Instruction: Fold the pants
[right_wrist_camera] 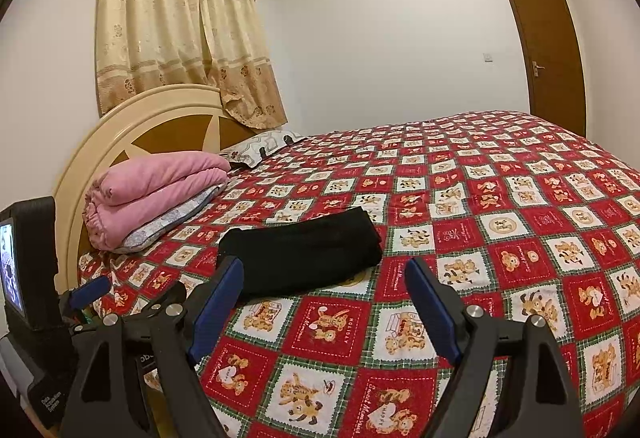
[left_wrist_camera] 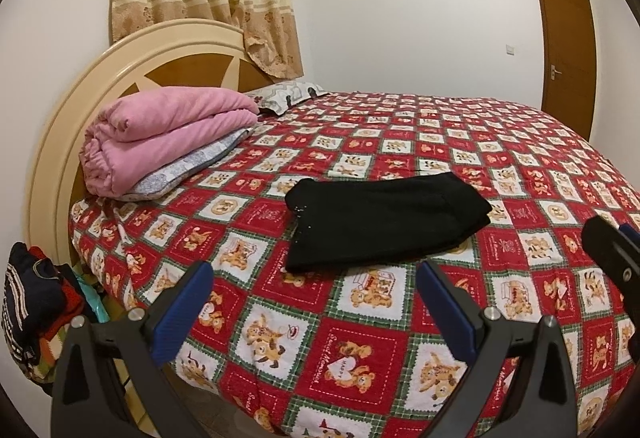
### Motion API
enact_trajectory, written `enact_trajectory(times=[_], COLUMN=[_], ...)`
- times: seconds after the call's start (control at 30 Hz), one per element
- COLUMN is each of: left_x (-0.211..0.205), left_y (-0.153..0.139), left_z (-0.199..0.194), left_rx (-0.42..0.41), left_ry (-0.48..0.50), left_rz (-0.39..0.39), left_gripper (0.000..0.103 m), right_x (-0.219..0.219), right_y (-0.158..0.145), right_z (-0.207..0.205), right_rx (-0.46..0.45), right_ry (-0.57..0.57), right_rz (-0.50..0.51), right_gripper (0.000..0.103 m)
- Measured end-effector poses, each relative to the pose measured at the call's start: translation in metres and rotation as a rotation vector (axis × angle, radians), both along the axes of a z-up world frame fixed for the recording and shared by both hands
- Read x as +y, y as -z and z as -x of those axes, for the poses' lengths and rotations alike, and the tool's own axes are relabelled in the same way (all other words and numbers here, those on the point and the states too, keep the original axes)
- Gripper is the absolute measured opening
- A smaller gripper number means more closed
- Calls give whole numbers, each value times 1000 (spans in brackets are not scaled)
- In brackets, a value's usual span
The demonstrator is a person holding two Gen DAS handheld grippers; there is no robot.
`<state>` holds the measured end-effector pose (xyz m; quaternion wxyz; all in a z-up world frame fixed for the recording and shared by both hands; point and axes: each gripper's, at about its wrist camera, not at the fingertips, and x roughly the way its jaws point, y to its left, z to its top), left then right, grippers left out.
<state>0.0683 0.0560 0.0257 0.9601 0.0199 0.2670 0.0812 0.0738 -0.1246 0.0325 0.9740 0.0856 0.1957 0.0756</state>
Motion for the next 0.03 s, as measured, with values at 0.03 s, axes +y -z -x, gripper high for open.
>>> enact_trajectory(times=[0.03], left_x=[0], left_y=[0], left_z=[-1], left_rx=[6], left_ry=[-4], left_rz=[3], left_gripper=[103], right_x=[0], right_y=[0], right_z=[0], right_rx=[0], right_ry=[2], right_rz=[0], right_gripper=[84])
